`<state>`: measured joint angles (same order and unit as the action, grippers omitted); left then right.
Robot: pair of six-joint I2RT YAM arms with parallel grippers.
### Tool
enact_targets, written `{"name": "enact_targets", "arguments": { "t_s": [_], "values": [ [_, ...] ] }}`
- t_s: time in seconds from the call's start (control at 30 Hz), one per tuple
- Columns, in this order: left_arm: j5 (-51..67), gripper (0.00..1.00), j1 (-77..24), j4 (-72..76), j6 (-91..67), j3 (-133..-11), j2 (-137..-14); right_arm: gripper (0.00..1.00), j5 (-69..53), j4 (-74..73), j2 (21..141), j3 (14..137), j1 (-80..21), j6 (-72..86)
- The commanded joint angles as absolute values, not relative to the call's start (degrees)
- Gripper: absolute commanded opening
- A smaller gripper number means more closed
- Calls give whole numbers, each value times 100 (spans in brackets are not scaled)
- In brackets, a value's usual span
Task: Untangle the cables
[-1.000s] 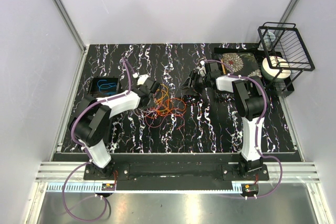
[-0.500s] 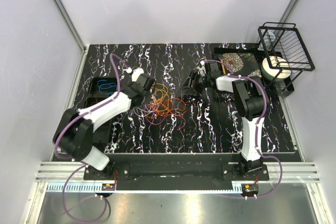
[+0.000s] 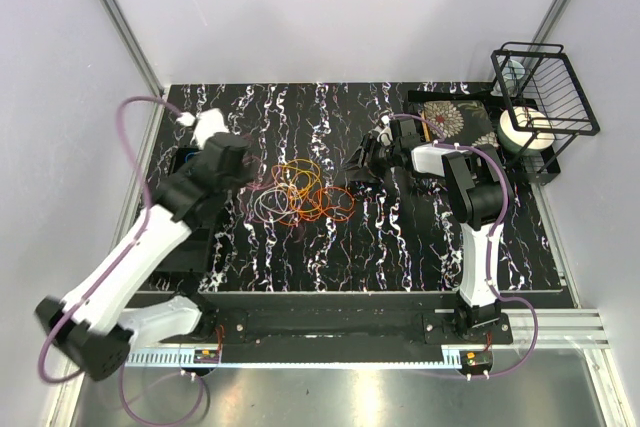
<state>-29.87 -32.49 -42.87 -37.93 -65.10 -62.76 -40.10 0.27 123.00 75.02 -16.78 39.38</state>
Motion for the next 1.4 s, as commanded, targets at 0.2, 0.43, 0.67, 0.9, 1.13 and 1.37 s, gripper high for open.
{"name": "enact_targets", "arguments": {
  "t_s": [0.2,0.43,0.67,0.9,1.13,1.37],
  "values": [
    [-4421,0,-2787,-5844,-3034,-7787,-4984,60,-3858,-158,12480,7550,-1723,3850],
    [-4412,0,-1820,-5617,-2409,-7954,-4825,60,-3902,-132,12524,7550,-1731,3876],
    [-3824,0,-915,-5063,-2127,-7945,-5071,60,-3902,-132,12551,7559,-1723,3885],
    [-3279,0,-72,-4580,-2021,-8235,-5730,60,-3920,-123,12586,7585,-1749,3902],
    [-3050,0,457,-4316,-2030,-8473,-6231,60,-3929,-132,12604,7603,-1749,3894],
    [-3119,0,536,-3965,-2232,-7683,-6091,60,-3946,-141,12639,7620,-1758,3902]
  ]
}}
